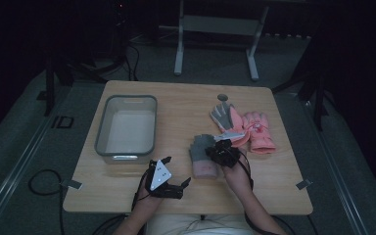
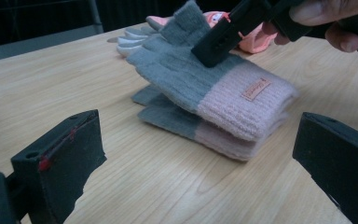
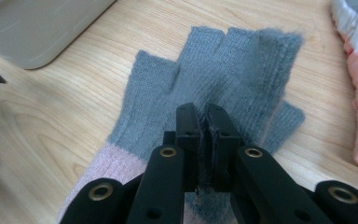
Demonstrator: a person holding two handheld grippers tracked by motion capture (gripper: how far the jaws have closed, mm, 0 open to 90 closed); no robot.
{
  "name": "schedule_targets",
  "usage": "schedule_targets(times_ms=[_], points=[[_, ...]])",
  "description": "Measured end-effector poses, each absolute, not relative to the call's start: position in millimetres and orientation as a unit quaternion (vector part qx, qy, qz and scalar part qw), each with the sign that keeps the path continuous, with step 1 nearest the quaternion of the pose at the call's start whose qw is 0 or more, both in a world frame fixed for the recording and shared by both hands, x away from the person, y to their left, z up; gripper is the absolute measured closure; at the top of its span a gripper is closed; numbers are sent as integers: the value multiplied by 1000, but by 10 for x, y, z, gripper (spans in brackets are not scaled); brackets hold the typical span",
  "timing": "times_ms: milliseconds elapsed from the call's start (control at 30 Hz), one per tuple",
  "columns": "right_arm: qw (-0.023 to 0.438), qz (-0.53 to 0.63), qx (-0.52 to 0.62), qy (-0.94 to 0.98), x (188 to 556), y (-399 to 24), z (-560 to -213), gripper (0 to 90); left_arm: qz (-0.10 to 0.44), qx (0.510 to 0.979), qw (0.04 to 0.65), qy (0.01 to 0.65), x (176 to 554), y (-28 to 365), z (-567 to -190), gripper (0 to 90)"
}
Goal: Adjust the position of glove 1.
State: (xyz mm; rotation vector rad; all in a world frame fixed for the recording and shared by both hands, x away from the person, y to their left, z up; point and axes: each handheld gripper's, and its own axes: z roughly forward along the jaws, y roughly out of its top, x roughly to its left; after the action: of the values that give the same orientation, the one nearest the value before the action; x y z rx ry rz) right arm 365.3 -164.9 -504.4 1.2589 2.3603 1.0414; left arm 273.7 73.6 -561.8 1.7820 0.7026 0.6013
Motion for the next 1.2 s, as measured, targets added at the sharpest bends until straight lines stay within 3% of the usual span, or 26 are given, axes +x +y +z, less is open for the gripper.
schedule_targets(times_ms=[300, 433, 833, 933, 1033, 1200], points=[[127, 336, 441, 823, 3753, -1625, -5259, 845, 254, 753, 532, 293, 2735, 720, -5618, 13], [125, 332, 438, 826, 3773, -1611, -5330, 839, 278, 756, 517, 290, 2707, 677, -5618, 13], [118, 341, 434, 825, 3739, -1623, -5372, 817, 270, 767, 497, 302, 2725, 664, -5613, 46], [117, 350, 428, 825, 3742, -1654, -5295, 762, 225, 784, 492, 304, 2737, 641, -5580, 45], [134, 372, 420, 817, 3776, -1748, -5120, 706, 227, 802, 473, 286, 2736, 537, -5503, 46], [148, 392, 416, 807, 3955, -1897, -4906, 679, 181, 823, 485, 232, 2827, 396, -5423, 47]])
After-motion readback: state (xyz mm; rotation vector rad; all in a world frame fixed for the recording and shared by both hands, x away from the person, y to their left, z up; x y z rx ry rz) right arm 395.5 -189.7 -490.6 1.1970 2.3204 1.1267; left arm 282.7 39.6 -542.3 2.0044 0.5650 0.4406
